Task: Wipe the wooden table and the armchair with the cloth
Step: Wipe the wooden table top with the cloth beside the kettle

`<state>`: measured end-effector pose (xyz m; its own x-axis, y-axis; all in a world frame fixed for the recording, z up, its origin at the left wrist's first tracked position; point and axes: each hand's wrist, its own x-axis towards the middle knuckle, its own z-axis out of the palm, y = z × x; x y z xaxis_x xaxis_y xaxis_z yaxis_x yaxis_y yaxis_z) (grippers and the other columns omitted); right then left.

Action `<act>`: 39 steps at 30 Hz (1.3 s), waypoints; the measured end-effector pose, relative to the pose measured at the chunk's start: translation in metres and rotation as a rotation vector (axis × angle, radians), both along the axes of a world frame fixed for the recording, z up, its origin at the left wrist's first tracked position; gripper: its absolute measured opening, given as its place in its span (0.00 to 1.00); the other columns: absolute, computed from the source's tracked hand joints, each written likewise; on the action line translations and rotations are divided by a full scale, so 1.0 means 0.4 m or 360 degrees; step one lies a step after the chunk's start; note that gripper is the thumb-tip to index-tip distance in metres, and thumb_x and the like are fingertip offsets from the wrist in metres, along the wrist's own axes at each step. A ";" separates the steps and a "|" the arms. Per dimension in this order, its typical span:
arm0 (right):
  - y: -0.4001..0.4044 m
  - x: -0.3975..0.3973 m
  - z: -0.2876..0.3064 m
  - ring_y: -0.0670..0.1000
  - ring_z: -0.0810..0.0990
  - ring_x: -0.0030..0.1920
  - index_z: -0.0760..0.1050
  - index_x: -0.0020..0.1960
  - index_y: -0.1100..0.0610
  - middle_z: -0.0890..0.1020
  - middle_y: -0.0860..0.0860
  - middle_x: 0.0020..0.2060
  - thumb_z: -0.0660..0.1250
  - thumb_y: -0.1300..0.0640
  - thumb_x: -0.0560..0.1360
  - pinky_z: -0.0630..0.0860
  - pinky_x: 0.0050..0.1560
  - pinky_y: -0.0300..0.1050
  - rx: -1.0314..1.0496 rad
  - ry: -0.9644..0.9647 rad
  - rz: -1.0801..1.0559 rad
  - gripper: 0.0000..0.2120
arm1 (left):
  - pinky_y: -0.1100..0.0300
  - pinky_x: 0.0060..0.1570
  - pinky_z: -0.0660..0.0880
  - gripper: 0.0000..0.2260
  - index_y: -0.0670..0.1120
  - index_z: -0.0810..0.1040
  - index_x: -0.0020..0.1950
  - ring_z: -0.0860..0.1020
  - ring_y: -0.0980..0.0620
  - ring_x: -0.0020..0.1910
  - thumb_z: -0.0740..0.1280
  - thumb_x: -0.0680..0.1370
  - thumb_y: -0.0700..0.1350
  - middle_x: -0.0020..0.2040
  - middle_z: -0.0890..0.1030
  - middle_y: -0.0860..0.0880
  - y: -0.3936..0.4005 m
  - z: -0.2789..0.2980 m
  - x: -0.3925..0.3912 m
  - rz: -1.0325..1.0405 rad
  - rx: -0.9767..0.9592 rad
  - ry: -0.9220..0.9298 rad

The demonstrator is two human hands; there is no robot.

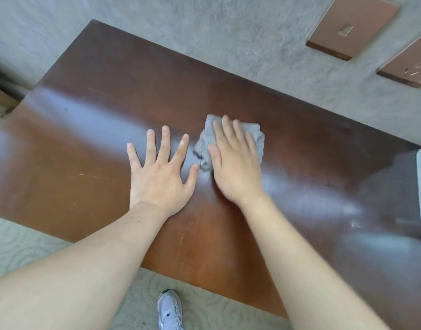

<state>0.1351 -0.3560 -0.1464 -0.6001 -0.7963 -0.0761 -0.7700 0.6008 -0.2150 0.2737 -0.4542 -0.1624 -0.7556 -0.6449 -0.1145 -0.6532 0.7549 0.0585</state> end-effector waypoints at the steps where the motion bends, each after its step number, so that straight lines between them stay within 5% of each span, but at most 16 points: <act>1: 0.057 0.063 0.000 0.53 0.49 0.81 0.51 0.81 0.52 0.54 0.51 0.81 0.46 0.48 0.85 0.49 0.79 0.54 -0.0009 -0.0023 -0.0027 0.26 | 0.31 0.74 0.44 0.31 0.57 0.46 0.82 0.44 0.41 0.81 0.39 0.80 0.66 0.83 0.47 0.46 0.000 -0.001 0.000 0.0006 0.0000 0.0001; 8: 0.320 0.432 -0.016 0.55 0.55 0.80 0.56 0.80 0.56 0.57 0.53 0.80 0.45 0.45 0.84 0.54 0.76 0.57 0.0064 -0.0072 -0.0325 0.28 | 0.30 0.74 0.45 0.31 0.56 0.49 0.82 0.46 0.40 0.81 0.40 0.80 0.65 0.83 0.50 0.45 -0.005 -0.002 -0.002 0.0001 0.0001 0.0056; 16: 0.098 0.310 -0.002 0.53 0.40 0.81 0.43 0.82 0.55 0.45 0.52 0.81 0.47 0.44 0.83 0.38 0.79 0.56 0.0114 -0.0135 -0.0468 0.31 | 0.30 0.75 0.46 0.31 0.57 0.48 0.82 0.45 0.40 0.81 0.40 0.80 0.65 0.83 0.49 0.45 -0.005 -0.001 -0.001 -0.0002 -0.0005 0.0055; 23: 0.236 0.471 -0.011 0.53 0.47 0.81 0.49 0.81 0.57 0.51 0.53 0.81 0.50 0.46 0.83 0.48 0.78 0.56 0.0028 -0.0113 -0.0343 0.30 | 0.30 0.75 0.45 0.30 0.56 0.50 0.82 0.45 0.39 0.81 0.44 0.81 0.64 0.83 0.50 0.45 0.001 0.004 0.001 -0.0012 0.0023 0.0071; 33: 0.016 -0.001 -0.009 0.52 0.44 0.81 0.46 0.82 0.54 0.48 0.51 0.82 0.46 0.47 0.84 0.42 0.79 0.54 0.0038 -0.0105 -0.0436 0.28 | 0.31 0.75 0.46 0.30 0.57 0.50 0.82 0.46 0.40 0.81 0.42 0.80 0.65 0.83 0.51 0.45 -0.001 -0.002 0.001 0.0000 -0.0022 0.0085; 39: 0.069 0.076 -0.018 0.52 0.45 0.81 0.48 0.82 0.53 0.50 0.50 0.81 0.48 0.46 0.83 0.43 0.80 0.55 -0.0053 -0.0078 -0.0453 0.30 | 0.31 0.75 0.47 0.30 0.57 0.51 0.81 0.47 0.41 0.81 0.42 0.80 0.65 0.83 0.52 0.45 -0.003 -0.006 0.002 0.0009 -0.0025 0.0114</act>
